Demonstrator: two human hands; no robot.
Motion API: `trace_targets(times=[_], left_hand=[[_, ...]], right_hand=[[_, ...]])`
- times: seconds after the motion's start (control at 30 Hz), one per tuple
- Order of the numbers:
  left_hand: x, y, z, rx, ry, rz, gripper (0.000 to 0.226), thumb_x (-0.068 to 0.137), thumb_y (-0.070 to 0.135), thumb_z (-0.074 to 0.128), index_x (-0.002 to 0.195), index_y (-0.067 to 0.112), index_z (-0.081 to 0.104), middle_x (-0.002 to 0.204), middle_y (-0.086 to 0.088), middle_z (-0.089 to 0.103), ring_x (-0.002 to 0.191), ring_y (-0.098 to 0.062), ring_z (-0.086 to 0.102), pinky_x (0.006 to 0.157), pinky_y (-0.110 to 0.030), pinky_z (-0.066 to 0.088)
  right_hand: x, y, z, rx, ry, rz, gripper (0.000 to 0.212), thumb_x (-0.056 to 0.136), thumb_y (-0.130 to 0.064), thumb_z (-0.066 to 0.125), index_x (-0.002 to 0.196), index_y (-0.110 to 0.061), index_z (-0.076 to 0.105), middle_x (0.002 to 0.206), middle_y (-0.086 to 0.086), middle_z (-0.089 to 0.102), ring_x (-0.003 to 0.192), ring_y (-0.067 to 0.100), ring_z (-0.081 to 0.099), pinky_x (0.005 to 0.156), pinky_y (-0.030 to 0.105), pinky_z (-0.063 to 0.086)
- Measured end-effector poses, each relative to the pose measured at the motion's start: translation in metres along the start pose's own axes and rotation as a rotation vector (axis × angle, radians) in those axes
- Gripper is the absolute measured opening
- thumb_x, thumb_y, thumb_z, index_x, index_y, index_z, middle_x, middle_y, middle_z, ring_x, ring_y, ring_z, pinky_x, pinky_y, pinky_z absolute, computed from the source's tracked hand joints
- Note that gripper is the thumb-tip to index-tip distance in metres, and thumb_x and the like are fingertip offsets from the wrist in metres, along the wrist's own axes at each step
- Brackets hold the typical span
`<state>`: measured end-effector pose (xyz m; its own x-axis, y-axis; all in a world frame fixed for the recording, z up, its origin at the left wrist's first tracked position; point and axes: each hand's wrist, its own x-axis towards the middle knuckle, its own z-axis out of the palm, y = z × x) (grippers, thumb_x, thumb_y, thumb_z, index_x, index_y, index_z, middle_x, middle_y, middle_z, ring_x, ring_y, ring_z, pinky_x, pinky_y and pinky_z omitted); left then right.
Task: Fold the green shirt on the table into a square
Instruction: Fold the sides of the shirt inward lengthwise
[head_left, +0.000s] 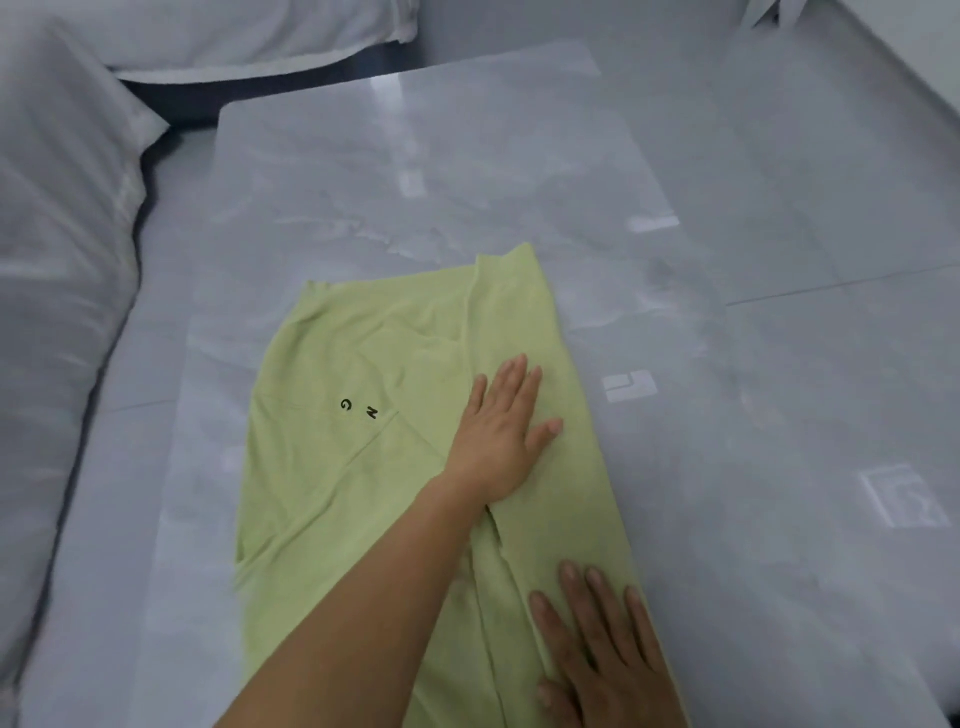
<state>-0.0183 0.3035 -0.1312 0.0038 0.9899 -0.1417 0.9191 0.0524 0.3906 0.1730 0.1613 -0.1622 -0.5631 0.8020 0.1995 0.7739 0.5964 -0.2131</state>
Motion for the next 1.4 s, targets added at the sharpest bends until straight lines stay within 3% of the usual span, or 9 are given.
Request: trace_targets(times=[0.1, 0.2, 0.4, 0.53, 0.77, 0.93, 1.17, 1.3, 1.4], left_hand=[[-0.034, -0.014, -0.030, -0.495, 0.234, -0.212, 0.058, 0.098, 0.041, 0.031, 0.146, 0.012, 0.019, 0.156, -0.002, 0.012, 0.143, -0.012, 0.009, 0.114, -0.021, 0.002], [-0.094, -0.048, -0.047, -0.821, 0.409, -0.576, 0.051, 0.099, 0.035, 0.025, 0.146, 0.016, 0.022, 0.155, 0.004, 0.019, 0.140, -0.005, 0.017, 0.111, -0.016, 0.009], [-0.174, -0.090, -0.028, -0.449, 0.414, -0.527, 0.061, 0.095, 0.045, 0.033, 0.145, 0.012, 0.024, 0.152, 0.000, 0.024, 0.139, -0.012, 0.021, 0.115, -0.031, 0.015], [-0.187, -0.096, -0.013, -0.195, 0.405, -0.466, 0.066, 0.090, 0.047, 0.028, 0.144, 0.010, 0.027, 0.152, -0.006, 0.026, 0.140, -0.011, 0.015, 0.115, -0.021, -0.007], [-0.250, -0.094, -0.008, -0.274, 0.457, -0.793, 0.056, 0.086, 0.023, 0.061, 0.131, -0.003, 0.038, 0.131, -0.023, 0.046, 0.121, -0.041, 0.040, 0.104, -0.053, 0.031], [-0.262, -0.079, -0.023, -0.613, 0.438, -1.015, 0.046, 0.082, 0.030, 0.066, 0.119, 0.011, 0.046, 0.099, -0.002, 0.054, 0.094, -0.023, 0.053, 0.076, -0.033, 0.040], [-0.252, -0.084, -0.047, -1.128, 0.355, -0.976, 0.024, 0.087, 0.026, 0.062, 0.102, 0.007, 0.062, 0.092, -0.011, 0.067, 0.081, -0.024, 0.063, 0.071, -0.034, 0.052], [-0.260, -0.082, -0.053, -1.311, 0.315, -0.874, 0.017, 0.089, 0.015, 0.057, 0.105, 0.011, 0.062, 0.088, -0.016, 0.068, 0.069, -0.016, 0.067, 0.056, -0.024, 0.054], [-0.269, -0.082, -0.048, -1.388, 0.341, -0.866, 0.020, 0.087, 0.011, 0.058, 0.107, 0.010, 0.064, 0.093, -0.018, 0.069, 0.077, -0.020, 0.067, 0.064, -0.024, 0.056]], right_hand=[[0.002, 0.001, -0.006, 0.072, -0.042, 0.008, 0.054, 0.092, -0.050, 0.018, 0.137, -0.027, 0.037, 0.147, 0.004, 0.031, 0.141, 0.021, 0.021, 0.109, 0.043, 0.022], [0.006, -0.003, -0.013, 0.150, -0.043, 0.017, 0.047, 0.096, -0.044, 0.017, 0.139, -0.030, 0.031, 0.150, -0.003, 0.025, 0.141, 0.016, 0.021, 0.110, 0.040, 0.019], [0.030, -0.016, -0.016, 0.187, -0.049, 0.188, 0.047, 0.099, -0.037, 0.017, 0.140, -0.021, 0.033, 0.151, -0.003, 0.025, 0.142, 0.012, 0.014, 0.114, 0.032, 0.014], [0.031, -0.017, -0.008, 0.050, -0.098, 0.203, 0.049, 0.099, -0.036, 0.015, 0.140, -0.018, 0.033, 0.148, 0.007, 0.034, 0.140, 0.023, 0.021, 0.112, 0.039, 0.016], [0.026, -0.019, -0.008, -0.014, -0.118, 0.202, 0.050, 0.098, -0.037, 0.015, 0.141, -0.017, 0.033, 0.148, 0.009, 0.034, 0.137, 0.022, 0.023, 0.114, 0.035, 0.009], [0.027, -0.023, -0.009, 0.022, -0.122, 0.229, 0.052, 0.099, -0.039, 0.009, 0.141, -0.017, 0.030, 0.147, 0.012, 0.036, 0.137, 0.022, 0.021, 0.114, 0.033, 0.004], [0.036, -0.142, -0.008, 0.563, -0.016, 0.042, 0.052, 0.099, -0.040, 0.020, 0.136, -0.009, 0.040, 0.147, 0.004, 0.035, 0.138, 0.016, 0.026, 0.113, 0.029, 0.020], [0.054, -0.210, -0.003, 1.007, -0.191, 0.245, 0.076, 0.088, -0.064, 0.012, 0.140, -0.015, 0.037, 0.146, -0.015, 0.025, 0.136, -0.006, 0.020, 0.109, 0.008, 0.016], [0.075, -0.209, 0.003, 1.044, -0.258, 0.294, 0.057, 0.095, -0.049, 0.026, 0.139, -0.016, 0.038, 0.146, -0.012, 0.031, 0.132, -0.007, 0.025, 0.103, 0.000, 0.015]])
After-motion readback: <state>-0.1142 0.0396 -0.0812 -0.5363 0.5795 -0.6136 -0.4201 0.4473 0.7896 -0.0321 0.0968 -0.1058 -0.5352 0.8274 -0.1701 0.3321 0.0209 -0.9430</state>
